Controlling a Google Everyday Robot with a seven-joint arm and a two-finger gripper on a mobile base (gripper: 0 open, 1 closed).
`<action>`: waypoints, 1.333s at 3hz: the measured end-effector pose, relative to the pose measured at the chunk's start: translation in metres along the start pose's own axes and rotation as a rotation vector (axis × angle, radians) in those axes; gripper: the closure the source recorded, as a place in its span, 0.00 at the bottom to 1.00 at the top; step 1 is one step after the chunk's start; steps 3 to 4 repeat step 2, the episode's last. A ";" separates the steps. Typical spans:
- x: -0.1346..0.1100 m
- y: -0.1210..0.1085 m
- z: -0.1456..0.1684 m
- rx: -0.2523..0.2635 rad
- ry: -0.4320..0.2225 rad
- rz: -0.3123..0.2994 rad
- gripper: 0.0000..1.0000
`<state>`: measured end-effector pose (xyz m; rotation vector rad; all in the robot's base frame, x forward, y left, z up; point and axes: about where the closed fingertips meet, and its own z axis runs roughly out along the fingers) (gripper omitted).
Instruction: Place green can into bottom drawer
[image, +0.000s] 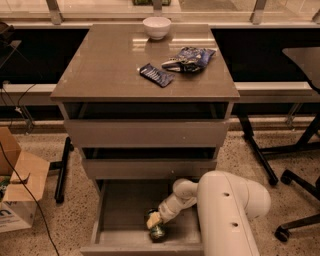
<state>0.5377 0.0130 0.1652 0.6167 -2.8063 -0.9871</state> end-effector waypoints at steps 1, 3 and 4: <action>0.000 0.000 0.000 0.000 0.000 0.000 0.01; 0.000 0.000 0.000 0.000 0.000 0.000 0.00; 0.000 0.000 0.000 0.000 0.000 0.000 0.00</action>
Offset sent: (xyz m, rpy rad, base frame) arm 0.0000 0.0000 0.0000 0.0000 0.0000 0.0000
